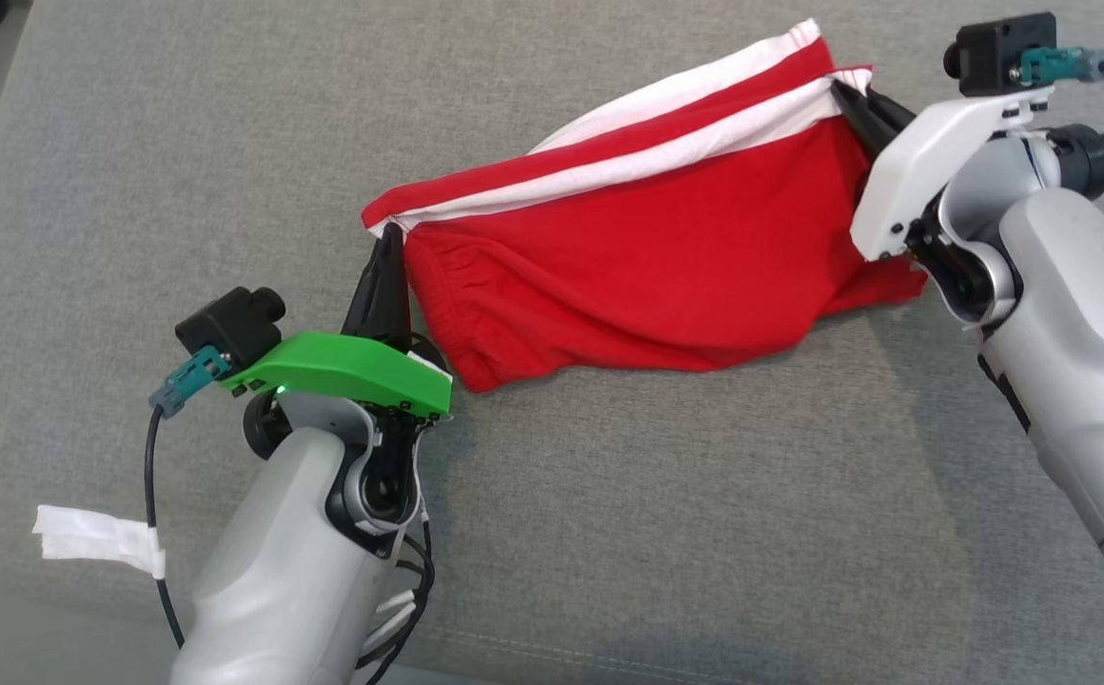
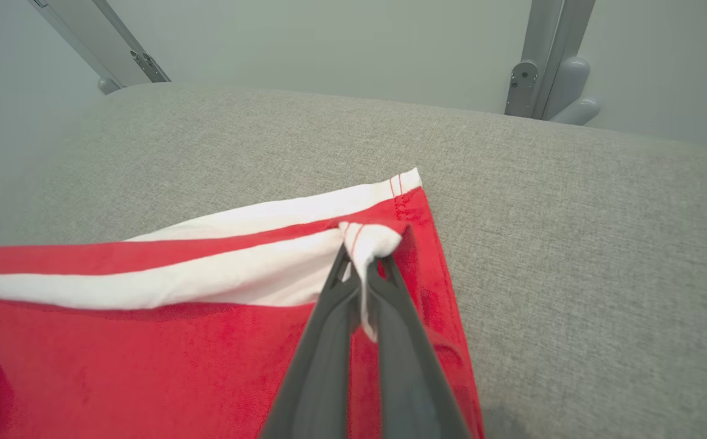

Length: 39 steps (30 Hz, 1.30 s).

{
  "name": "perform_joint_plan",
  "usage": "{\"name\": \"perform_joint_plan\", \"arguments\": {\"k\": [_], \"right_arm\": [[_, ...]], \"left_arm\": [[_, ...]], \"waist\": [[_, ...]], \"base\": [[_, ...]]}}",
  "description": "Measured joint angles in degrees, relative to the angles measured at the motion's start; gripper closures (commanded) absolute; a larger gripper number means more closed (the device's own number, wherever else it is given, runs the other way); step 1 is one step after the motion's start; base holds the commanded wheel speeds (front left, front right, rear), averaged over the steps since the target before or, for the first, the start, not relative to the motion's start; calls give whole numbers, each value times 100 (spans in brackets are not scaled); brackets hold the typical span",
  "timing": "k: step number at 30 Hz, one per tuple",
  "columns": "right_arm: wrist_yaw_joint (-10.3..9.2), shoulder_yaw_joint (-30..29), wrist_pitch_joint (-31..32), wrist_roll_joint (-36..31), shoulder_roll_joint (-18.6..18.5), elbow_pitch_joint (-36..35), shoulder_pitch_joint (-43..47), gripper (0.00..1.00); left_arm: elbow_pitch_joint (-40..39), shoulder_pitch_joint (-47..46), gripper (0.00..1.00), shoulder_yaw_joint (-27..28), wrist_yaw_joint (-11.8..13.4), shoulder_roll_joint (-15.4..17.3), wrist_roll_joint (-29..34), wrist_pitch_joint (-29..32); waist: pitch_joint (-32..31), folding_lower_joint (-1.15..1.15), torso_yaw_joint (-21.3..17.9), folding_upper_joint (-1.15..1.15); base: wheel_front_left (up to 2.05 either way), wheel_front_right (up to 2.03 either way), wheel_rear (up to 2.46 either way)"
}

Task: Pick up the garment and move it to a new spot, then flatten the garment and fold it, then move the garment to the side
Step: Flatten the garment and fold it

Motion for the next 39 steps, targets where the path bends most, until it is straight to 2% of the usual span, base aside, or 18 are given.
{"name": "perform_joint_plan", "arguments": {"k": [5,20,21,23,24,25,33,39], "right_arm": [[0,326,2,157,58,790,-639,100],[0,884,-492,376,129,1975,-1517,100],[0,892,-572,382,134,2034,-1573,73],[0,927,-742,401,138,2140,-1661,0],[0,955,-805,415,142,2199,-1698,0],[0,988,-876,419,146,2241,-1731,0],[0,1271,-1145,609,125,2328,-1856,0],[0,1616,-1205,818,-159,2098,-1841,0]], "left_arm": [[112,-210,100,-216,105,-3,-309,0],[201,-530,100,-591,204,-2,-620,-1],[201,-535,99,-620,204,-3,-627,0],[191,-537,51,-671,204,-2,-627,0],[177,-537,12,-689,199,-3,-615,0],[153,-537,0,-693,186,-3,-587,0],[-177,-214,0,-586,78,-3,123,0],[-736,304,0,-60,62,-4,982,-1]], "waist": [[210,0,202,0],[476,0,444,0],[477,0,446,0],[471,0,444,0],[465,0,443,0],[459,0,442,0],[413,0,401,0],[318,0,328,0]], "base": [[0,0,0],[0,0,0],[0,0,0],[0,0,0],[0,0,0],[0,0,0],[0,0,0],[0,0,0]]}}
